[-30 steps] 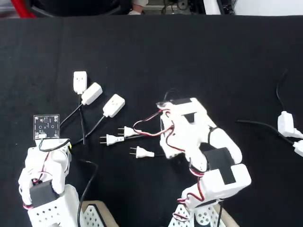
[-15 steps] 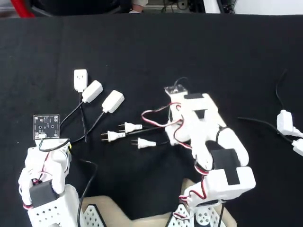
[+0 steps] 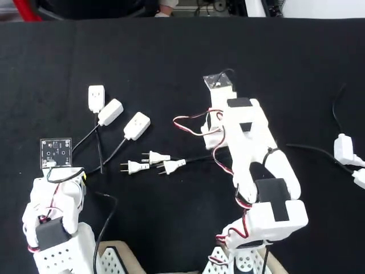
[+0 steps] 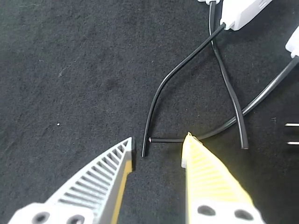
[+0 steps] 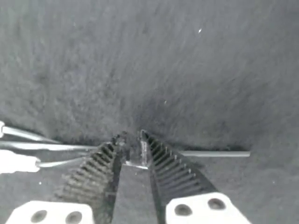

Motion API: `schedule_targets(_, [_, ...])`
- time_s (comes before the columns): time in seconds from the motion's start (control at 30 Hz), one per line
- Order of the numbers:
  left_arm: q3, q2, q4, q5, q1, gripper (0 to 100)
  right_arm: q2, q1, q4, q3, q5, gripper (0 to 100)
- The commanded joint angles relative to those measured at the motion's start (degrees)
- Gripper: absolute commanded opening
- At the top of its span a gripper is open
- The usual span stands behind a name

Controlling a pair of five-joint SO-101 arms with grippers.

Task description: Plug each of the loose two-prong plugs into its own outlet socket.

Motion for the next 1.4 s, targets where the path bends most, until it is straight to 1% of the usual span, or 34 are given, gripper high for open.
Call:
schedule_targets(0.0, [-0.48,0.09,-1.05,-0.44,-0.04,18,-2.51,0.44,1.32,-0.48,-8.35,4.3])
schedule_targets(0.13, [-0.48,0.09,-1.05,-0.44,-0.04,18,-6.29,-3.08,6.15,-0.31,-17.05,4.6])
schedule_targets(0.23, [-0.48,0.09,-0.97,-0.44,-0.04,18,-7.52,-9.14,9.32,-0.31,-22.07,4.7])
schedule_targets(0.37, [-0.57,0.09,-0.88,-0.44,-0.04,18,-5.67,-18.29,7.91,-0.4,-31.3,4.7])
schedule_targets(0.47, [-0.57,0.09,-0.88,-0.44,-0.04,18,-2.59,-22.77,4.75,-1.19,-36.84,5.2])
schedule_targets(0.5, [-0.57,0.09,-0.88,-0.44,-0.04,18,-1.36,-23.65,3.96,-1.89,-38.24,7.0])
schedule_targets(0.53, [-0.57,0.09,-0.88,-0.44,-0.04,18,-0.04,-24.0,3.43,-2.68,-39.74,10.0])
schedule_targets(0.67, [-0.57,0.09,-0.88,-0.44,-0.04,18,5.58,-24.09,3.52,-7.25,-45.19,27.9])
schedule_targets(0.73, [-0.57,0.09,-0.97,-0.44,-0.04,18,8.04,-24.18,3.52,-9.98,-46.33,30.7])
schedule_targets(0.8, [-0.57,0.09,-0.97,-0.44,-0.04,18,9.54,-24.18,3.52,-12.26,-48.09,28.3])
schedule_targets(0.9, [-0.57,0.09,-0.97,-0.44,-0.13,18,10.59,-24.18,4.22,-14.02,-50.02,21.1])
schedule_targets(1.0, [-0.57,0.09,-0.97,-0.44,-0.13,18,10.24,-23.74,8.0,-15.08,-50.29,14.7])
schedule_targets(1.07, [-0.66,0.09,-0.97,-0.44,-0.13,18,9.45,-22.51,12.57,-16.92,-49.93,11.9])
schedule_targets(1.23, [-0.66,0.09,-0.88,-0.44,-0.13,18,7.25,-18.99,24.97,-24.31,-49.67,10.6])
schedule_targets(1.37, [-0.66,0.09,-0.79,-0.44,-0.13,18,8.92,-19.43,28.75,-25.63,-49.76,10.6])
